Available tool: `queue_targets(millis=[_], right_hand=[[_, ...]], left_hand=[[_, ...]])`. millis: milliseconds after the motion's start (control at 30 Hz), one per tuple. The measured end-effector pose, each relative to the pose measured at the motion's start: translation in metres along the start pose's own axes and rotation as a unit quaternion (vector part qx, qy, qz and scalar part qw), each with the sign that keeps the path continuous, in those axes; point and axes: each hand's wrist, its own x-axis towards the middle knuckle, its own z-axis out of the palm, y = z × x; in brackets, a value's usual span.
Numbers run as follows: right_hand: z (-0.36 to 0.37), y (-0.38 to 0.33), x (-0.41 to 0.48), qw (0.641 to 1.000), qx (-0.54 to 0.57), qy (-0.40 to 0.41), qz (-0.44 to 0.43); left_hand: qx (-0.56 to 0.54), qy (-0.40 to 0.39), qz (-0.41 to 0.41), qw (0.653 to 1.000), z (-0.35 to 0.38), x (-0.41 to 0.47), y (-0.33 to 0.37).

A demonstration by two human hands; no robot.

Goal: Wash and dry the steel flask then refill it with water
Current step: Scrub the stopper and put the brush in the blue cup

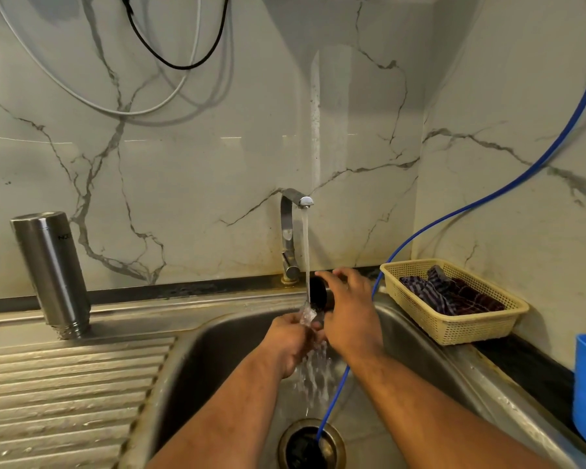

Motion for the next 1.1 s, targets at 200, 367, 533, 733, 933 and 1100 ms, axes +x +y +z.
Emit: queue_targets(millis=[200,367,533,733,933,1100], right_hand=[[0.010,0.002,0.002,0.990,0.096,-0.034,0.096],[0.017,0.004,0.002,0.970,0.176,-0.076,0.150],[0.018,0.007,0.002,0.963,0.225,-0.090,0.120],[0.020,0.003,-0.001,0.962,0.235,-0.094,0.102],[0.016,0.000,0.000,0.956,0.258,-0.096,0.105],[0.021,-0.002,-0.001,0.922,0.315,-0.123,0.189]], left_hand=[[0.020,-0.031,0.068,0.997,-0.005,-0.001,0.002],[0.091,-0.064,0.143,0.983,-0.027,0.003,0.001],[0.011,-0.063,0.135,0.989,-0.032,0.003,0.008],[-0.044,-0.029,0.058,0.997,-0.028,-0.001,0.011],[-0.034,-0.039,0.056,0.997,-0.029,0.002,0.013],[0.003,-0.061,0.086,0.994,-0.027,0.000,0.014]])
